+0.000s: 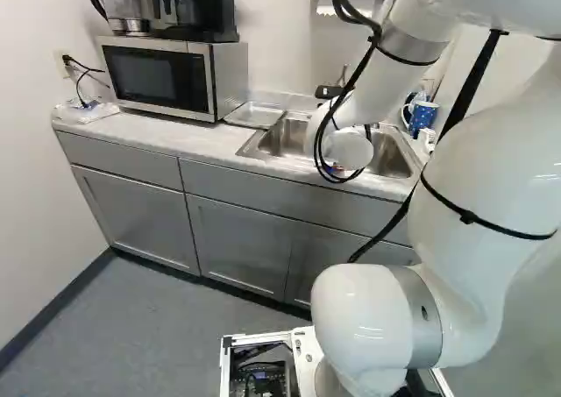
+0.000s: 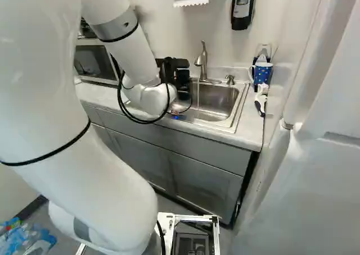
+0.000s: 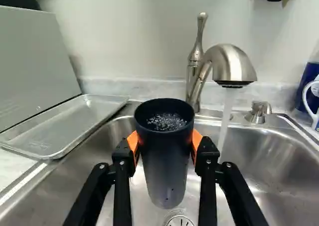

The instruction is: Rinse the cup and place it in the tray

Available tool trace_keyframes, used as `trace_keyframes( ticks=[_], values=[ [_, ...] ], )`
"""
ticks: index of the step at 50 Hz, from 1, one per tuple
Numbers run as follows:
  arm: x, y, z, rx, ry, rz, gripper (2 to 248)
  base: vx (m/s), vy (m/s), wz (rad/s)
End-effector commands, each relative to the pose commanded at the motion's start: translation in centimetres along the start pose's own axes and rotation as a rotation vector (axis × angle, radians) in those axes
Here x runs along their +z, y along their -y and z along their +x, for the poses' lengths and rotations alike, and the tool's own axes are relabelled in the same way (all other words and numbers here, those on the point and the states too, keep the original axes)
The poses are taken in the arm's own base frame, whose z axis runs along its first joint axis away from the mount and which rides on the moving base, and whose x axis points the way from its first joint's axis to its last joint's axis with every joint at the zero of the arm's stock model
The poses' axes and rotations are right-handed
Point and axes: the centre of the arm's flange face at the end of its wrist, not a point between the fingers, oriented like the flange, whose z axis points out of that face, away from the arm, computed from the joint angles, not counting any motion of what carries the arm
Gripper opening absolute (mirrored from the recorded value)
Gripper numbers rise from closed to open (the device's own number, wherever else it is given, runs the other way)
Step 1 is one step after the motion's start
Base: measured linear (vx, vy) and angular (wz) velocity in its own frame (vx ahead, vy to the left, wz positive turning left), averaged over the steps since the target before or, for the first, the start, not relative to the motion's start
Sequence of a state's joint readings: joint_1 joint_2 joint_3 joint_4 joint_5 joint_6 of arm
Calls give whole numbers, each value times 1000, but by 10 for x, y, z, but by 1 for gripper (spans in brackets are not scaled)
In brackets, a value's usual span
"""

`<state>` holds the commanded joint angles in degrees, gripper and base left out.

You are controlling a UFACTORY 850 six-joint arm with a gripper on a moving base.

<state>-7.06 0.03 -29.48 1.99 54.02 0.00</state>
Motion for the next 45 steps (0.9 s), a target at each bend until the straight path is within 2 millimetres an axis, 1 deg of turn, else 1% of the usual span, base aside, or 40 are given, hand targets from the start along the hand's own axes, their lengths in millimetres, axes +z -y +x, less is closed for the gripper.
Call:
trace_keyframes(
  ticks=[30,45],
  values=[
    [-7,42,26,-6,-56,98,122,0,0,0],
    [-10,54,37,-8,-46,126,122,0,0,0]
  ],
)
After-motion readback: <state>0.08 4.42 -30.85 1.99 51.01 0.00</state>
